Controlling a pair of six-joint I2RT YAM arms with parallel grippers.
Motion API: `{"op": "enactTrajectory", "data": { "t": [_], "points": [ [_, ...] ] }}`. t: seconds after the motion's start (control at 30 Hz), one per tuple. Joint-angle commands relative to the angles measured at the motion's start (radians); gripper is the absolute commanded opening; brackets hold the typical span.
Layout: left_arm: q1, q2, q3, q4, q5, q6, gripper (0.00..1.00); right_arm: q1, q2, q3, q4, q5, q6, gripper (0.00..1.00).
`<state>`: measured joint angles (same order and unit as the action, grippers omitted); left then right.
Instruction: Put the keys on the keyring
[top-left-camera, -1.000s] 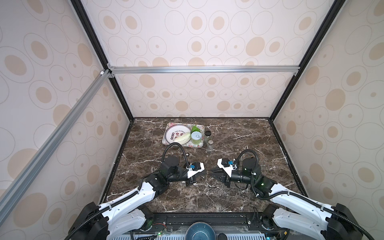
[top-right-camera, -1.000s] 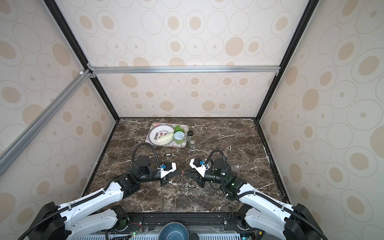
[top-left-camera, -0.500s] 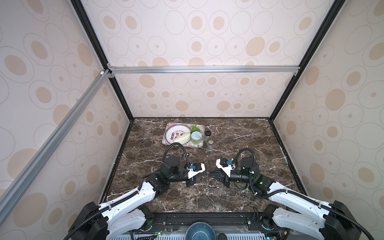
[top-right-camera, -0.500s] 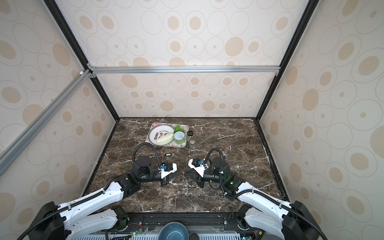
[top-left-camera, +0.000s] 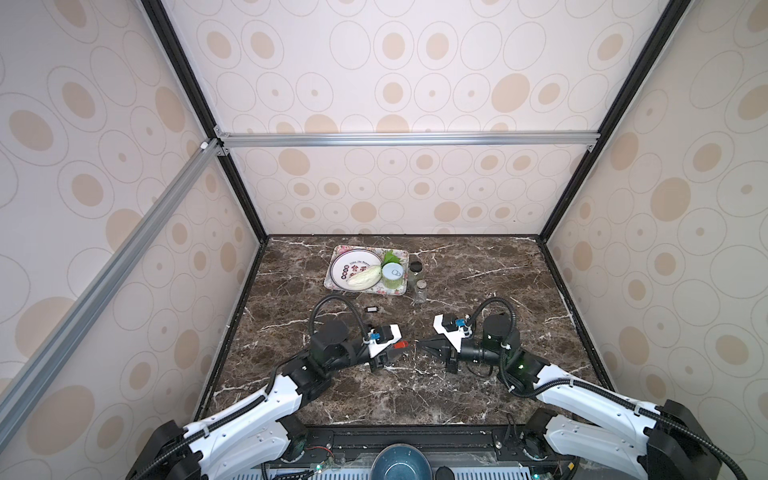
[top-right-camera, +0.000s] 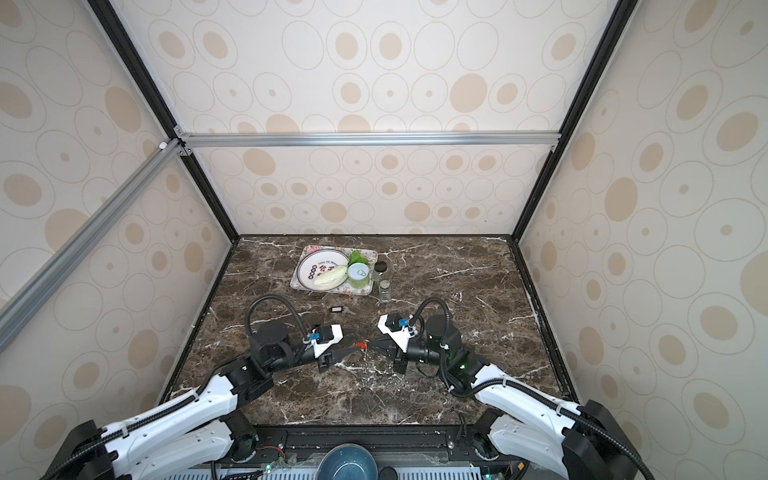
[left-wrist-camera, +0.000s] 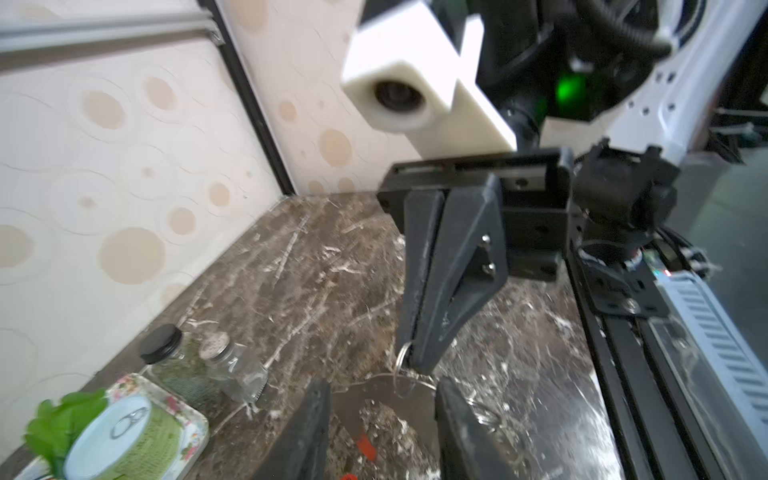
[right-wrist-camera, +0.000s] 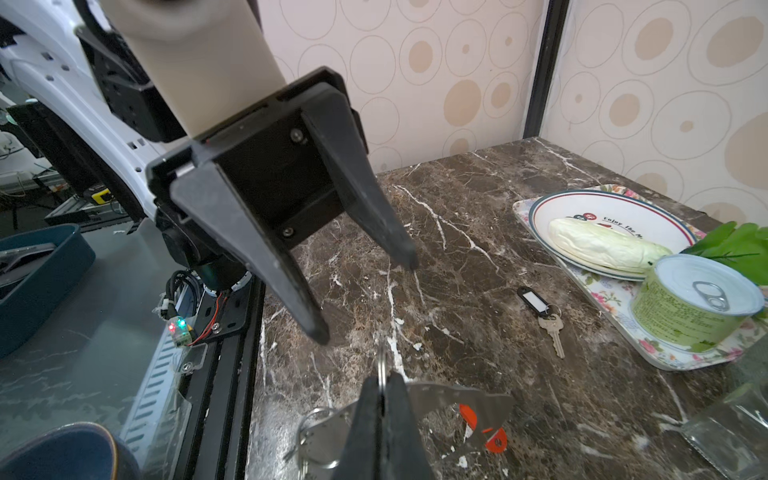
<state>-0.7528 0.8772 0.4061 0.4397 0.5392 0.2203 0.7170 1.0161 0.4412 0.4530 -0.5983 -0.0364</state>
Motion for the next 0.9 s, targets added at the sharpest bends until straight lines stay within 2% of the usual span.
{"op": "enactTrajectory", "data": {
  "t": [0.0, 0.17, 0.37, 0.6, 0.7, 0.87],
  "points": [
    [-0.004, -0.097, -0.055, 0.166, -0.036, -0.058, 0.43, -0.002, -0.018, -0.024, 0.160, -0.004, 0.060, 0.00],
    [0.006, -0.152, -0.062, 0.140, -0.020, -0.090, 0.37, -0.001, -0.016, -0.058, 0.318, -0.028, 0.120, 0.00],
    [0.057, -0.097, -0.067, 0.216, 0.040, -0.176, 0.33, 0.010, 0.002, -0.085, 0.507, -0.013, 0.205, 0.00],
    [0.119, -0.043, -0.097, 0.324, 0.118, -0.254, 0.34, 0.048, 0.015, -0.071, 0.505, 0.027, 0.194, 0.00],
    [0.121, -0.043, -0.094, 0.304, 0.142, -0.232, 0.41, 0.063, 0.015, -0.074, 0.513, 0.053, 0.189, 0.00],
    [0.120, -0.045, -0.074, 0.240, 0.151, -0.196, 0.41, 0.071, 0.031, -0.073, 0.532, 0.055, 0.177, 0.00]
  ]
}}
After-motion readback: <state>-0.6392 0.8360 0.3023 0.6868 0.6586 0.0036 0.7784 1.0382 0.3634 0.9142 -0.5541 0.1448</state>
